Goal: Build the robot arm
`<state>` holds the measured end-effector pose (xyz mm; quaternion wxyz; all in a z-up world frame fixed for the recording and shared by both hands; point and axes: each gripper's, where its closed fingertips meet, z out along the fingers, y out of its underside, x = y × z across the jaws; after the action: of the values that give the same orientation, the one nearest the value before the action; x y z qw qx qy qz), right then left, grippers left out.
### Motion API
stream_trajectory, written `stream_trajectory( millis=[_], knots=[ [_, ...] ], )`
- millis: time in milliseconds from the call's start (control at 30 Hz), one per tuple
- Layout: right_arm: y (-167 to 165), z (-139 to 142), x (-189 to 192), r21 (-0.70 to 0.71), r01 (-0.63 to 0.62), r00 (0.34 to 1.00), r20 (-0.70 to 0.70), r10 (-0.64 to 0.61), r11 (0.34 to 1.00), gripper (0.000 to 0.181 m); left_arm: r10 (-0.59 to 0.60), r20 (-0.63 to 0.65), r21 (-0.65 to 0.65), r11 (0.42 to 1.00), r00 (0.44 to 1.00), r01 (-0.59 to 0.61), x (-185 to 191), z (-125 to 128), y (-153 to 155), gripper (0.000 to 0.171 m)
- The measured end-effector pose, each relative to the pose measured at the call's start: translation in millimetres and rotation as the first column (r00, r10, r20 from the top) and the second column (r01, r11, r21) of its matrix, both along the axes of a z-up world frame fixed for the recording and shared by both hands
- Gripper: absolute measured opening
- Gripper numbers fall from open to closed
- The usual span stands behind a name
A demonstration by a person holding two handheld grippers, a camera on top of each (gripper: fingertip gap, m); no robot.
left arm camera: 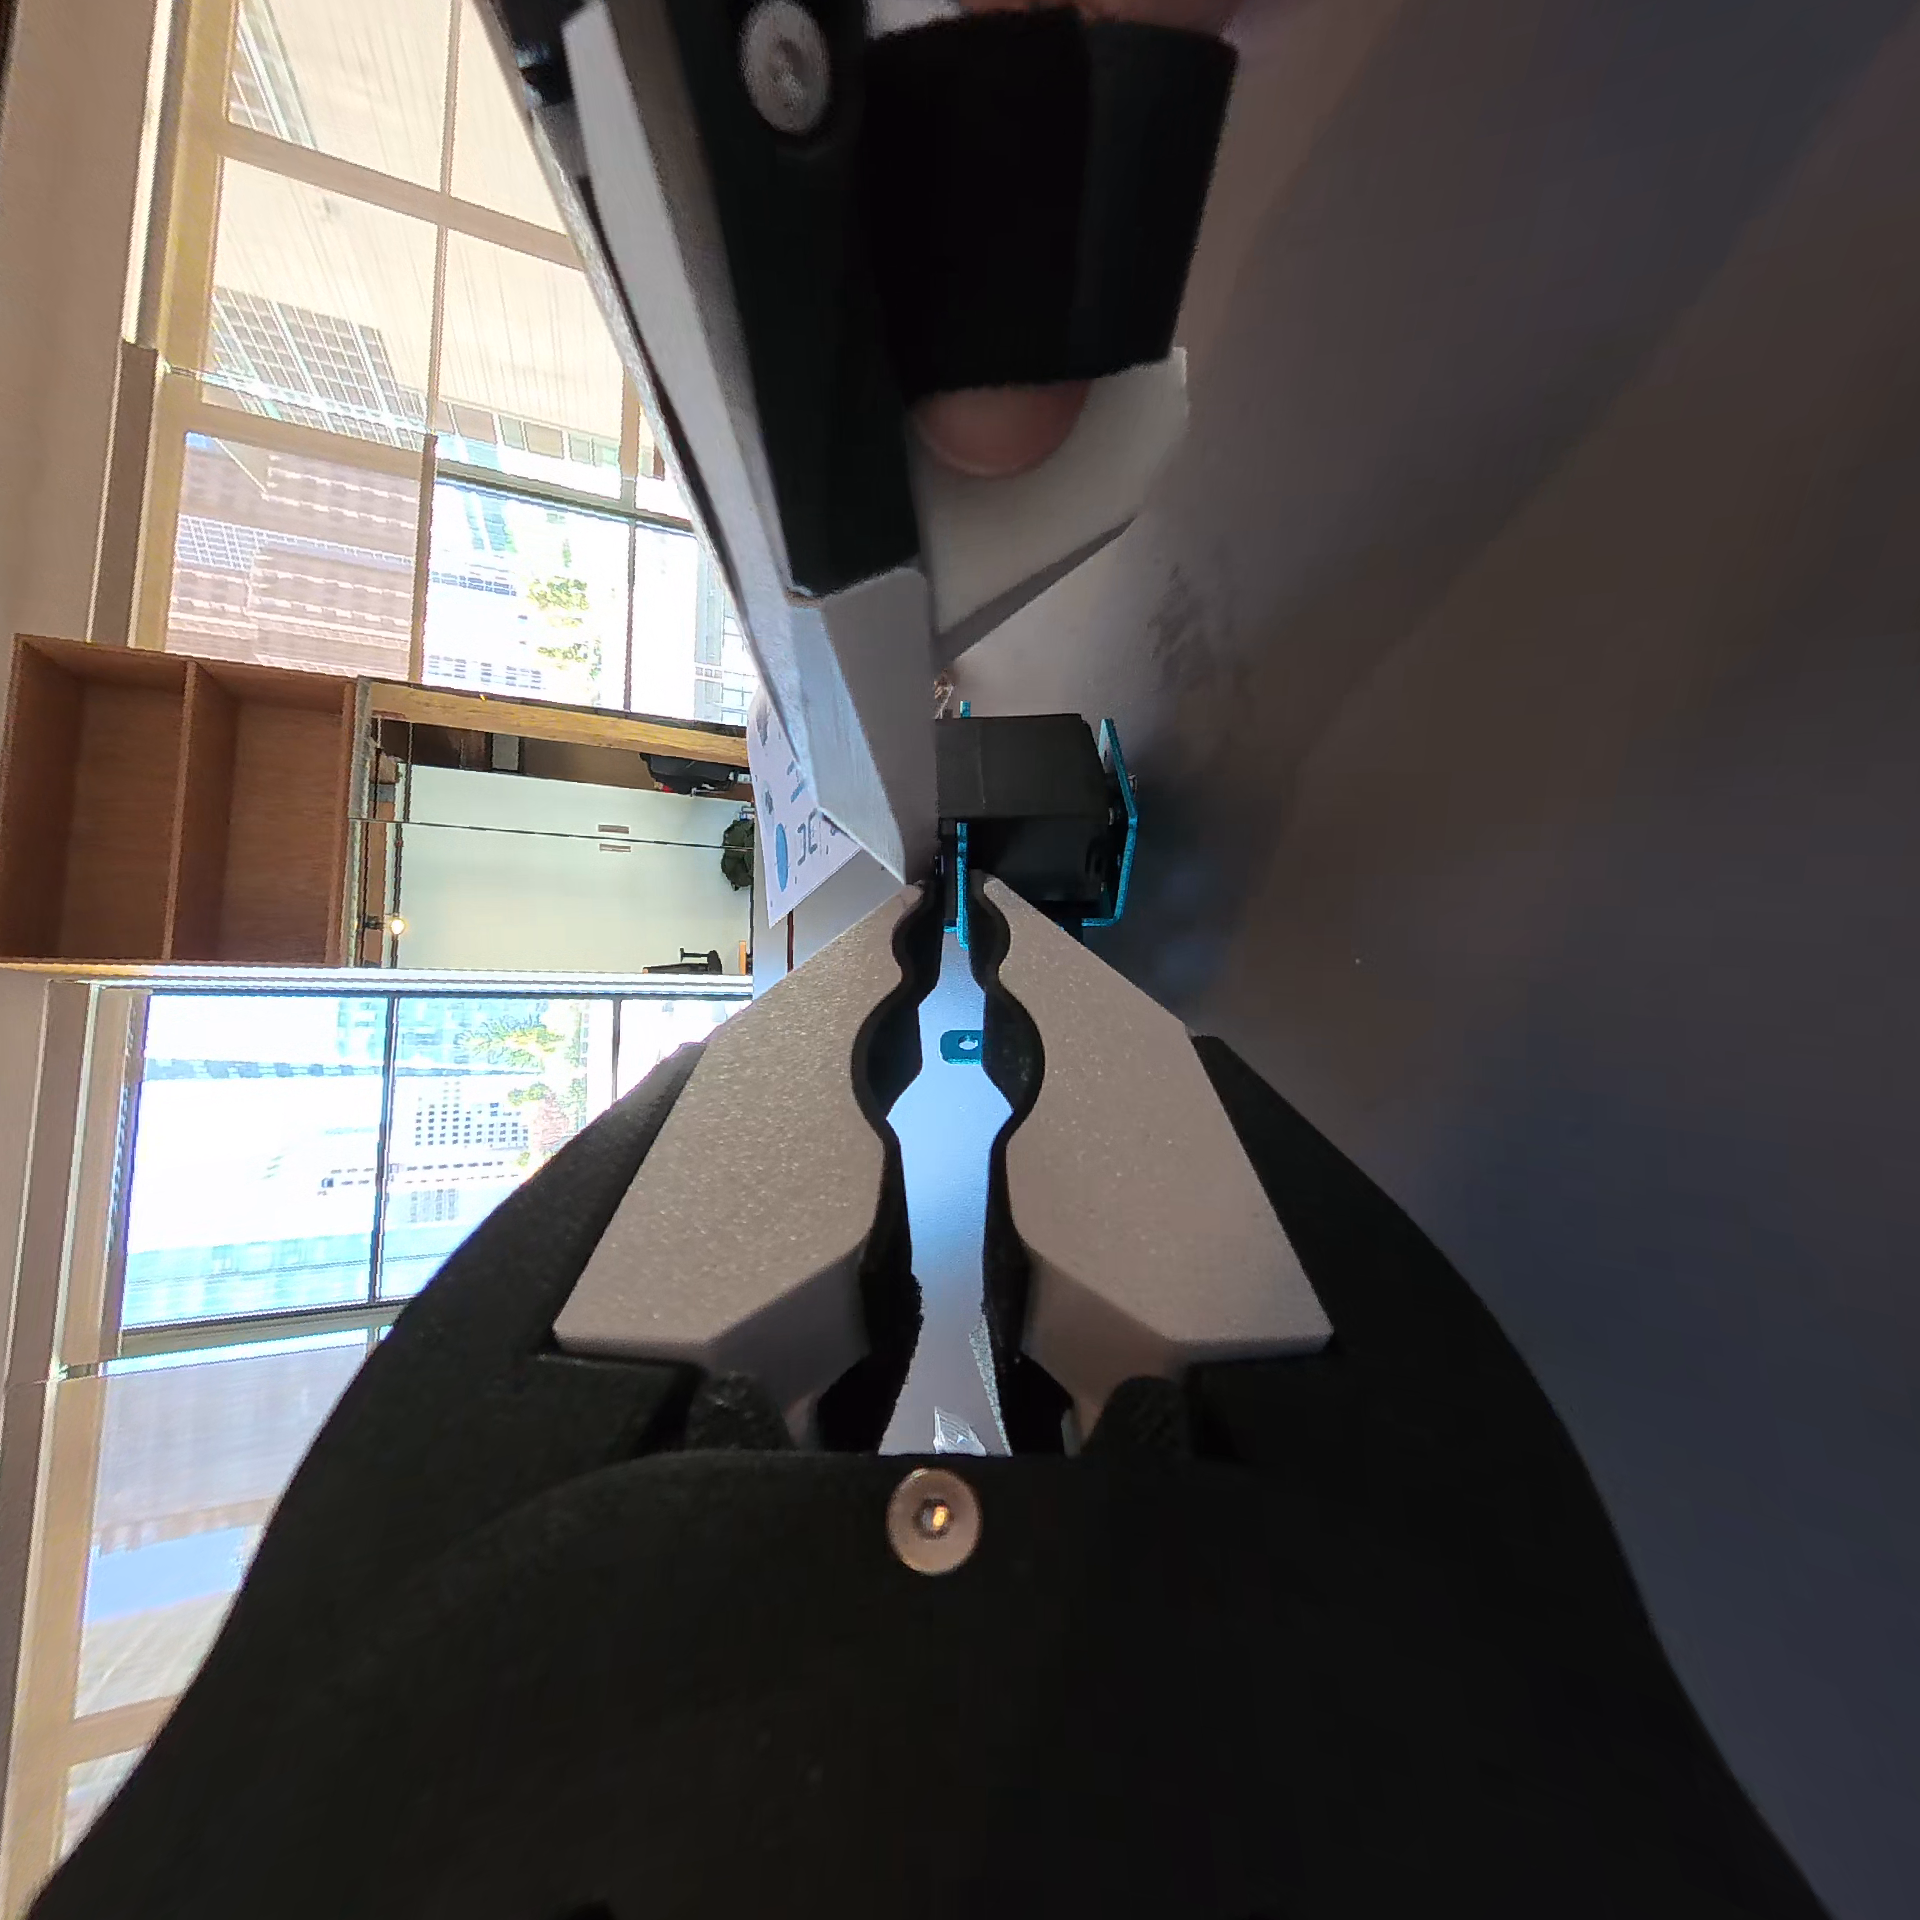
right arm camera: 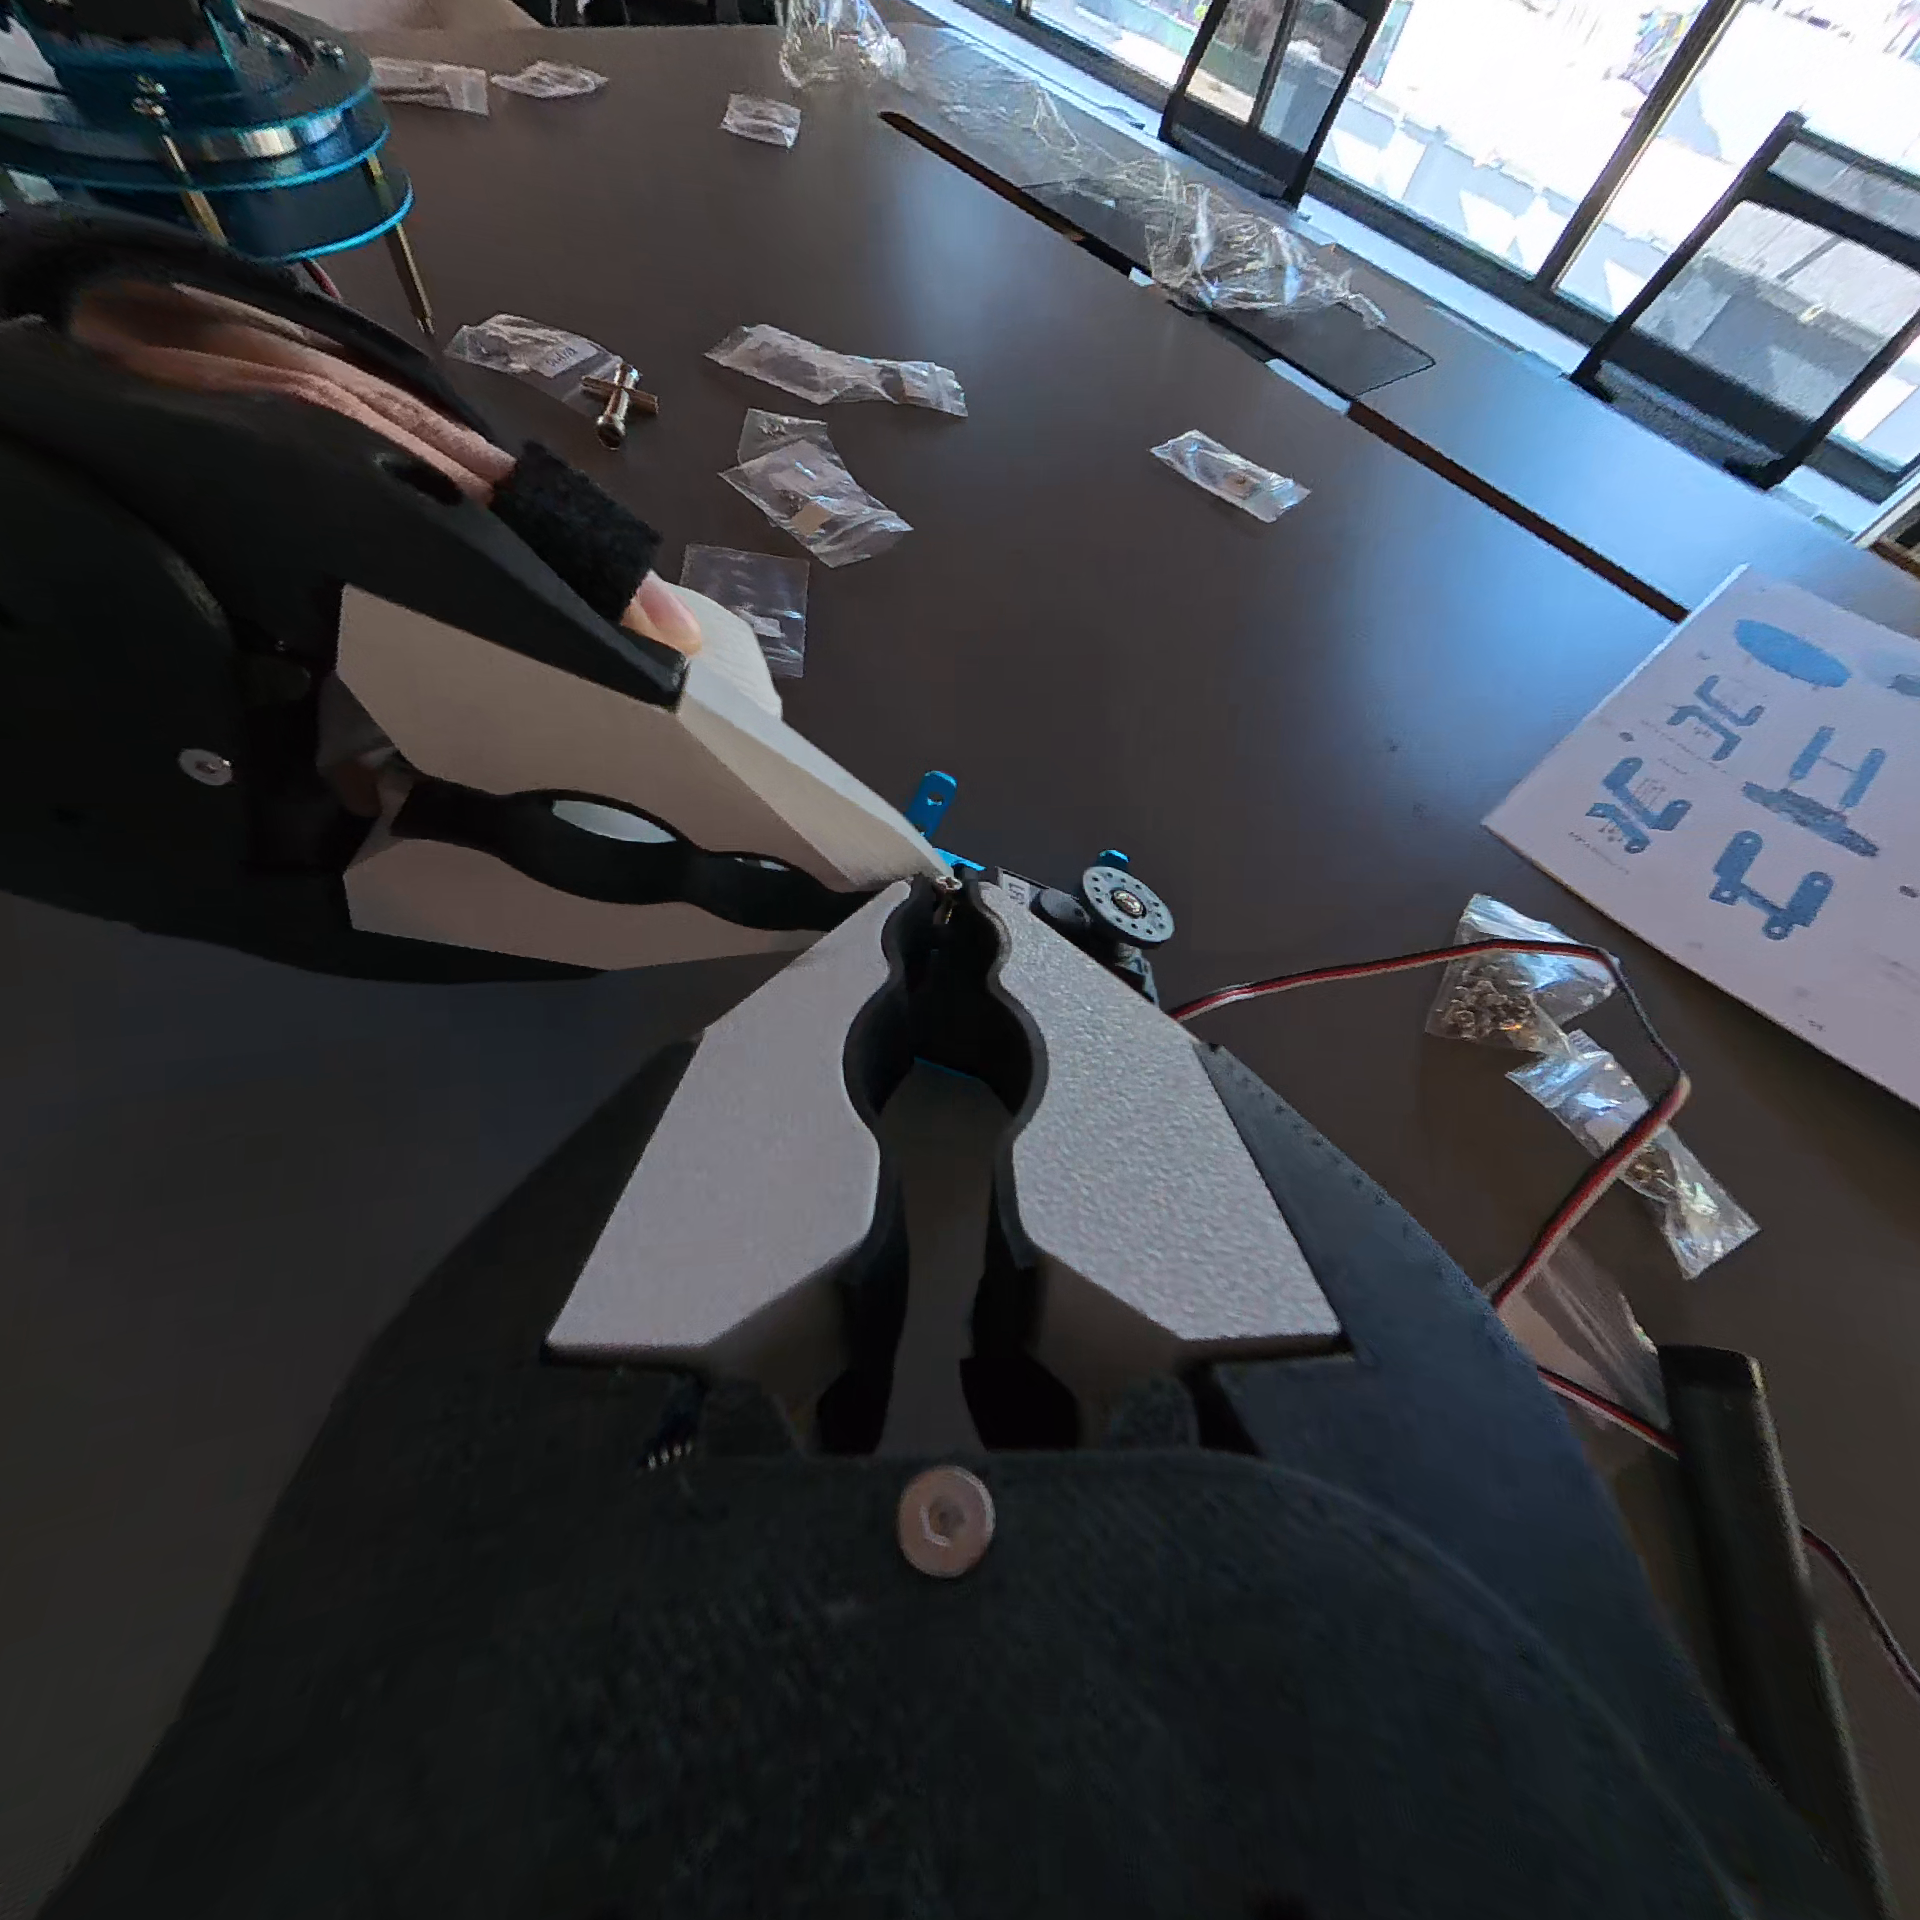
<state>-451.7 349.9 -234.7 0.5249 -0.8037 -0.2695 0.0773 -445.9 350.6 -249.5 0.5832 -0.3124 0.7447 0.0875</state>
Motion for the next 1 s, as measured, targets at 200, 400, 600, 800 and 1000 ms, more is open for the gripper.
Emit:
stream_trajectory(
  millis=[200, 400, 600, 800, 1000],
  knots=[
    [-0.6, 0.1, 0.5, 0.049, 0.036, 0.997, 0.067, -0.039, 0.998, 0.006, 0.0, 0.0, -0.002, 1.0, 1.0, 0.0, 0.1, -0.2, -0.4, 0.004],
    [-2.6, -0.3, 1.1, 0.066, 0.049, 0.996, 0.073, -0.054, 0.997, 0.007, -0.004, 0.002, -0.007, 1.0, 1.0, 0.004, 1.0, 0.0, -1.8, 0.003],
    [-2.6, -0.3, 0.9, 0.064, 0.037, 0.996, 0.082, -0.043, 0.997, 0.007, -0.004, 0.0, -0.001, 1.0, 1.0, 0.004, 1.1, 0.1, -2.2, 0.003],
    [-5.5, 0.3, 2.3, 0.049, 0.02, 0.996, 0.09, -0.025, 0.999, 0.006, -0.005, -0.012, 0.039, 0.999, 1.0, 0.006, 0.8, -0.1, -2.6, 0.003],
    [-11.3, -5.1, -1.6, 0.056, -0.05, 0.987, 0.158, 0.041, 0.997, 0.007, -0.007, -0.018, 0.062, 0.998, 1.0, 0.008, 0.8, -0.3, -4.2, 0.003]
  ],
)
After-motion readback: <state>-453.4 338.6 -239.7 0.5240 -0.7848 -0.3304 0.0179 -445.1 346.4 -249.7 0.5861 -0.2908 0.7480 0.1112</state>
